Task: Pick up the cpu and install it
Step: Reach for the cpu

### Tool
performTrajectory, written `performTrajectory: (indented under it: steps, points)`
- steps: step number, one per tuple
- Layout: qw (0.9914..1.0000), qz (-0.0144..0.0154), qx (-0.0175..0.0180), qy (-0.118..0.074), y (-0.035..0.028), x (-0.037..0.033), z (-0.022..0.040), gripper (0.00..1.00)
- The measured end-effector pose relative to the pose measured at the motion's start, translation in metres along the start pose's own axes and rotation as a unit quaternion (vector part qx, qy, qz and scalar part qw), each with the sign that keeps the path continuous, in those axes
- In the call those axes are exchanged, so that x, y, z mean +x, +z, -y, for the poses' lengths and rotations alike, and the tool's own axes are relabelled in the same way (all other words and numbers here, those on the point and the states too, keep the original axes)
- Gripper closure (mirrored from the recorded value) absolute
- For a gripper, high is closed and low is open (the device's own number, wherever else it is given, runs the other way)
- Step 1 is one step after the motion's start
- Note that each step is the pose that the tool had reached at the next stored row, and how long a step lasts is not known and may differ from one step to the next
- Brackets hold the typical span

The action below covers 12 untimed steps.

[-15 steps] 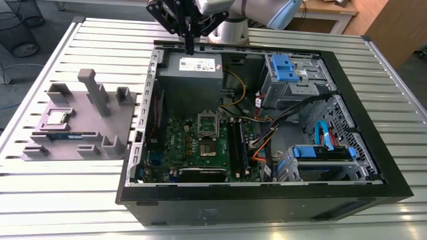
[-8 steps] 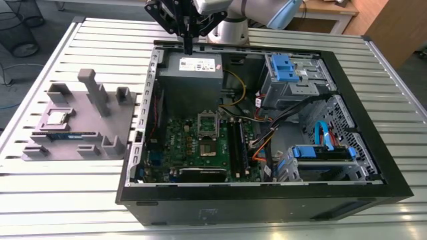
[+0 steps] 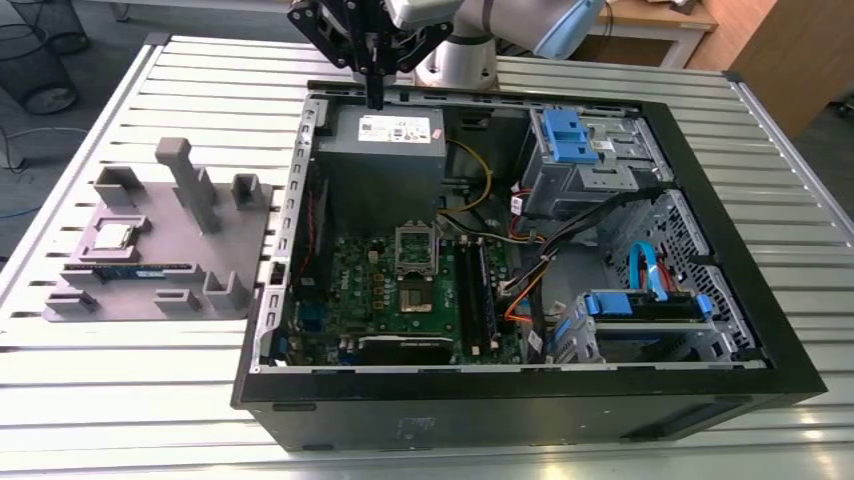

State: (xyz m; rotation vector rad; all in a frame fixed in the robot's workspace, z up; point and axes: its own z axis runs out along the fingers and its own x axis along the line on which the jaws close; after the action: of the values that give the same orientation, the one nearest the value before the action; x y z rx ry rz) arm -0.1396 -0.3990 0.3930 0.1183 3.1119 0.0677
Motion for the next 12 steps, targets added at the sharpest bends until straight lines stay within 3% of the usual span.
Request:
performTrajectory:
  steps: [12]
  points:
    - [1.0, 0.0, 0.0, 0.0, -0.0003, 0.0124, 0.0009, 0.89]
